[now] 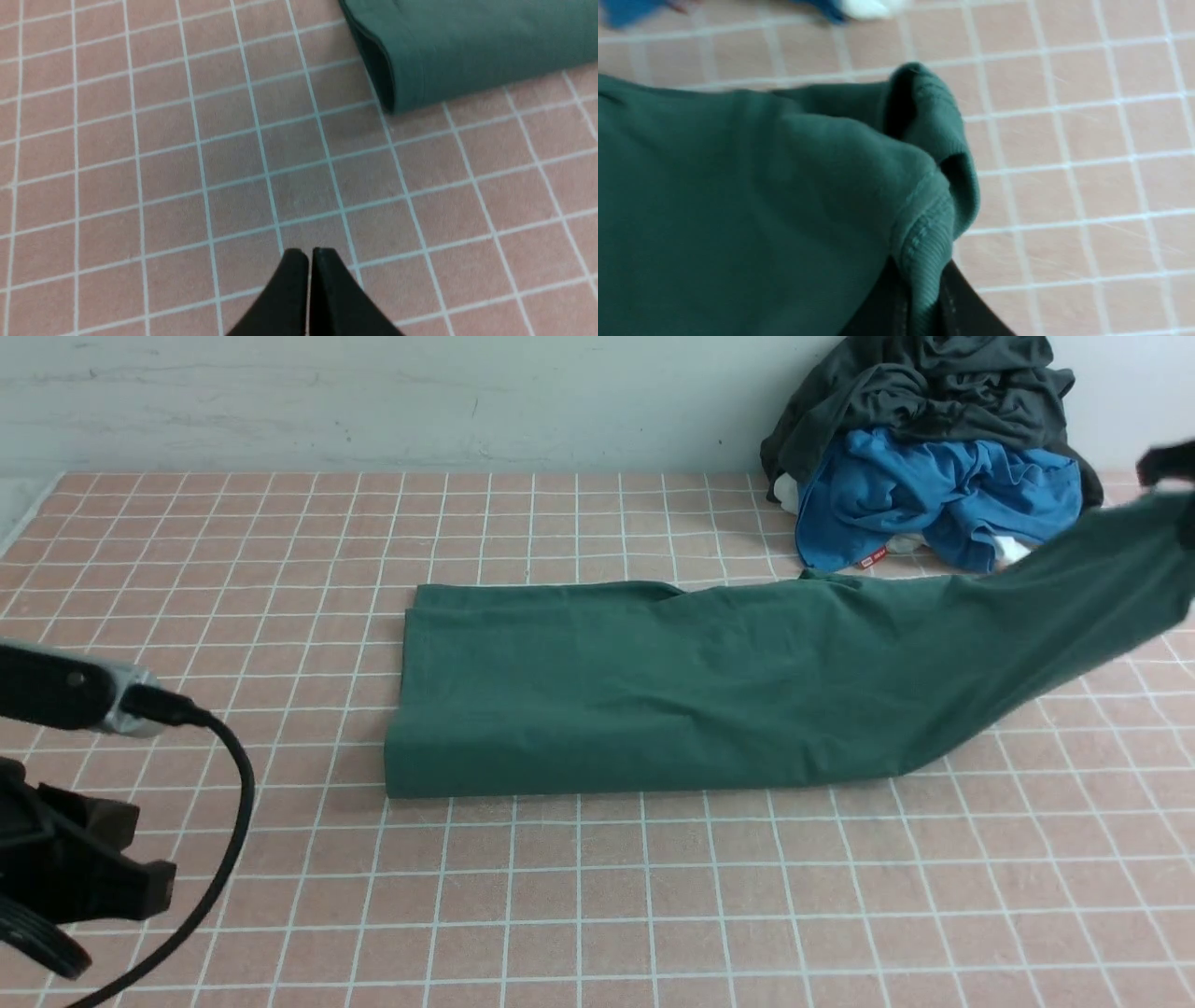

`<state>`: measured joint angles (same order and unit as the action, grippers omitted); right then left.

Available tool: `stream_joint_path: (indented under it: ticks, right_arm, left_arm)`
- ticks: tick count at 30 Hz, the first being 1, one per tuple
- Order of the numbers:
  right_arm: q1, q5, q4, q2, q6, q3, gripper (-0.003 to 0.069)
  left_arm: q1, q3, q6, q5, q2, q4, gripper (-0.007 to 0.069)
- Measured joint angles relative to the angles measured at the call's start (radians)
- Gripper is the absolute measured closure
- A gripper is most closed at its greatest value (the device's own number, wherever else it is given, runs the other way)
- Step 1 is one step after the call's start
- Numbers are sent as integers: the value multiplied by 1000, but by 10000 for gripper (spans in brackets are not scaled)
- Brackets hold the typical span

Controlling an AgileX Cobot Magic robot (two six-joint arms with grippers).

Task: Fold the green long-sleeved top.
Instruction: Use the right arm to drag the right edge of the fabric to the left and folds it over the left edge

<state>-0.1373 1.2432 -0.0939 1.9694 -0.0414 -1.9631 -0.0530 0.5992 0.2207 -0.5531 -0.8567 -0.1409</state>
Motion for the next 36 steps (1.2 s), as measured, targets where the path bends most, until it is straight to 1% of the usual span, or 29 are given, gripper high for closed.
stream_joint_path:
  ticks: [1, 4, 5, 6, 7, 8, 10, 12, 14, 18, 23, 27, 30, 32, 34, 36]
  right_arm:
    - [12, 0, -11, -10, -3, 0, 641]
    - [161, 4, -230, -51, -92, -4, 641]
    - [170, 4, -257, -51, -108, -4, 641]
    - [236, -6, -332, -46, -159, 0, 641]
    - [283, -26, -402, -34, -210, 4, 641]
    - [319, -45, -436, -20, -244, 5, 641]
    - [408, -92, -554, 24, -317, 6, 641]
    - [475, -150, -649, 89, -365, 7, 641]
    - [521, -205, -717, 133, -384, 8, 641]
    - [615, -379, -832, 247, -427, 13, 636]
    - [667, -496, -946, 294, -509, 13, 580]
    - [691, -563, -1027, 295, -633, 11, 473]
    - [693, -574, -1035, 295, -722, 4, 386]
    - [686, -573, -1035, 295, -742, 0, 360]
    - [677, -562, -1036, 293, -749, -3, 349]
    - [662, -529, -1023, 288, -744, -6, 359]
  left_arm:
    - [0, 0, -2, 4, 0, -6, 628]
    - [0, 0, -7, 32, 0, -65, 628]
    - [0, 0, -7, 32, 0, -68, 628]
    - [0, 0, -8, 32, 0, -85, 628]
    - [0, 0, -8, 32, 0, -100, 628]
    - [0, 0, -8, 32, 0, -110, 628]
    - [0, 0, -8, 28, 0, -133, 628]
    - [0, 0, -8, 19, 0, -146, 628]
    - [0, 0, -8, 9, 0, -153, 628]
    - [0, 0, -9, 4, 0, -158, 628]
    - [0, 0, -10, 4, 0, -163, 628]
    - [0, 0, -8, 4, 0, -185, 628]
    - [0, 0, -6, 4, 0, -206, 628]
    - [0, 0, -4, -1, 1, -216, 628]
    - [0, 3, 3, -14, 18, -224, 628]
    - [0, 9, 44, -22, 68, -235, 628]
